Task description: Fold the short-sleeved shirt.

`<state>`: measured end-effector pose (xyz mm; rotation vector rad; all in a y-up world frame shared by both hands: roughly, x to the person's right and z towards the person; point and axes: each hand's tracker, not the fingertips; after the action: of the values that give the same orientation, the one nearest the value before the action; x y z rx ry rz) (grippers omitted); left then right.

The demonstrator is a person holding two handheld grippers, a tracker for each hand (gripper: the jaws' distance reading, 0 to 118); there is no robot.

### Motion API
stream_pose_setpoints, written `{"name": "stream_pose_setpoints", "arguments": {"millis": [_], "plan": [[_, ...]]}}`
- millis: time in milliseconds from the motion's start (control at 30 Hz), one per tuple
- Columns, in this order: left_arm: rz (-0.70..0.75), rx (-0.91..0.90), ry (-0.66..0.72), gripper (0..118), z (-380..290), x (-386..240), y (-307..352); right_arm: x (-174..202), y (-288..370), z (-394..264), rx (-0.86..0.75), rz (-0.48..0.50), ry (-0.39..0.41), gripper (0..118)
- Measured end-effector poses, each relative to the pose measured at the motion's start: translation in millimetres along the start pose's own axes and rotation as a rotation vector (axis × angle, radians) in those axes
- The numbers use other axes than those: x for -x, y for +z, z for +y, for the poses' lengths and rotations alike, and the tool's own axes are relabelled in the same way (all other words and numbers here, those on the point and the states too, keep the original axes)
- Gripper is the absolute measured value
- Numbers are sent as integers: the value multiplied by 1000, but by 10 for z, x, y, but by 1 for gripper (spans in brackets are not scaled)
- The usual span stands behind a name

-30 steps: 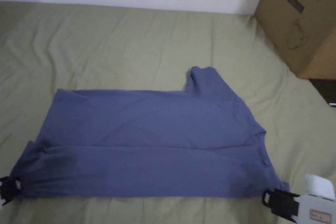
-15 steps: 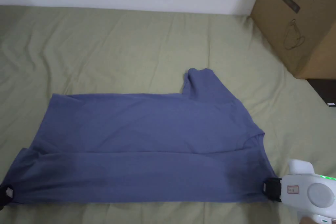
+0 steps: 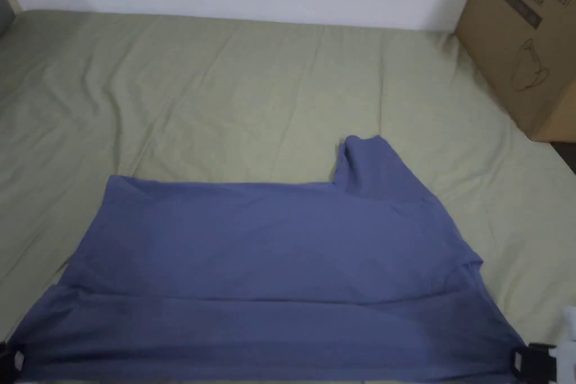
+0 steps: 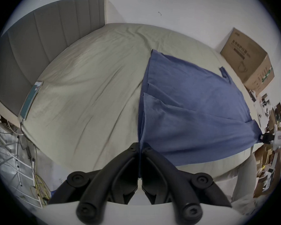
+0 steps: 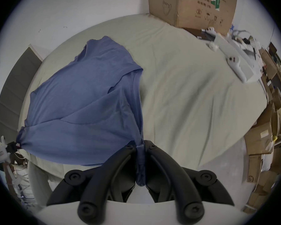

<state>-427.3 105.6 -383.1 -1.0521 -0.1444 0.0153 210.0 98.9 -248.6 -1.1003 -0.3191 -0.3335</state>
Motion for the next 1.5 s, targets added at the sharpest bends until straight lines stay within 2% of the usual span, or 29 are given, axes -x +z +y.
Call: {"name": "stream_pose_setpoints", "arguments": {"millis": [33, 133, 167, 200, 233, 267, 300, 333, 400, 433, 467, 500, 533, 567, 600, 667, 733, 900, 1000, 1033, 1100, 1133, 1300, 1333, 1367, 1400, 1433, 1500], "plan": [[-3, 4, 11, 3, -85, 14, 10, -31, -9, -101, 17, 4, -14, 11], [-17, 17, 32, 4, -287, 69, -98, -38, -167, -343, 64, 2, 16, 12], [-18, 21, 47, 4, -321, 79, -156, -44, -217, -384, 66, 14, 15, 15], [-33, 35, 69, 8, -335, 92, -199, -45, -239, -385, 79, 18, 3, 33], [-40, 33, 76, 34, -331, 98, -204, -36, -229, -371, 96, 4, -9, 75], [-26, 35, 74, 72, -309, 97, -194, -36, -205, -367, 94, -6, -12, 99], [17, 48, 60, 98, -277, 99, -178, -45, -131, -358, 83, -5, -6, 103], [39, 31, 46, 101, -248, 106, -119, -55, 5, -312, 29, 28, 6, 101], [22, -31, 48, 100, -148, 116, 66, -29, 191, -192, 4, 11, 14, 100], [8, -54, 65, 100, -82, 111, 143, -4, 287, -120, -41, -8, 35, 95], [-26, -71, 74, 99, -23, 103, 195, 24, 364, -60, -75, 0, 49, 83], [-60, -92, 73, 95, 41, 73, 251, 67, 458, 18, -114, 25, 51, 65], [-83, -121, 67, 78, 109, 35, 321, 106, 519, 97, -146, 56, 53, 38], [-99, -144, 53, 55, 159, -18, 352, 143, 548, 159, -184, 72, 44, 26], [-103, -181, 39, 20, 213, -91, 374, 212, 570, 239, -208, 78, 19, 17], [-117, -200, 32, 2, 333, -207, 310, 314, 544, 396, -230, 142, 13, 13], [-181, -176, 32, 2, 479, -284, 167, 402, 434, 568, -254, 152, -1, 4], [-142, -159, -16, 1, 792, -499, -149, 477, -132, 1170, -214, 227, -4, 2], [-166, -176, 10, 1, 973, -558, -265, 645, -477, 1646, -191, 168, 66, 3], [-162, -178, 12, 1, 1027, -577, -308, 644, -648, 1828, -149, 172, 87, 26], [-153, -176, 9, 1, 1092, -584, -372, 707, -971, 2124, -98, 131, 89, 95], [-154, -174, 7, 1, 1109, -582, -409, 736, -1127, 2247, -46, 108, 92, 106], [-132, -117, 9, 2, 1107, -528, -576, 792, -1688, 2620, 14, 82, 132, 99], [-123, -106, 13, 2, 1098, -507, -605, 791, -1789, 2663, 50, 74, 124, 85], [-119, -98, 22, 2, 1094, -484, -627, 783, -1882, 2691, 77, 85, 115, 77], [-115, -92, 29, 2, 1090, -459, -644, 800, -1936, 2709, 111, 35, 103, 75], [-113, -88, 30, 2, 1089, -438, -661, 807, -1882, 2714, 79, 49, 111, 62], [-98, -78, 30, 2, 1096, -405, -689, 858, -1795, 2732, 69, 2, 197, 18]]}}
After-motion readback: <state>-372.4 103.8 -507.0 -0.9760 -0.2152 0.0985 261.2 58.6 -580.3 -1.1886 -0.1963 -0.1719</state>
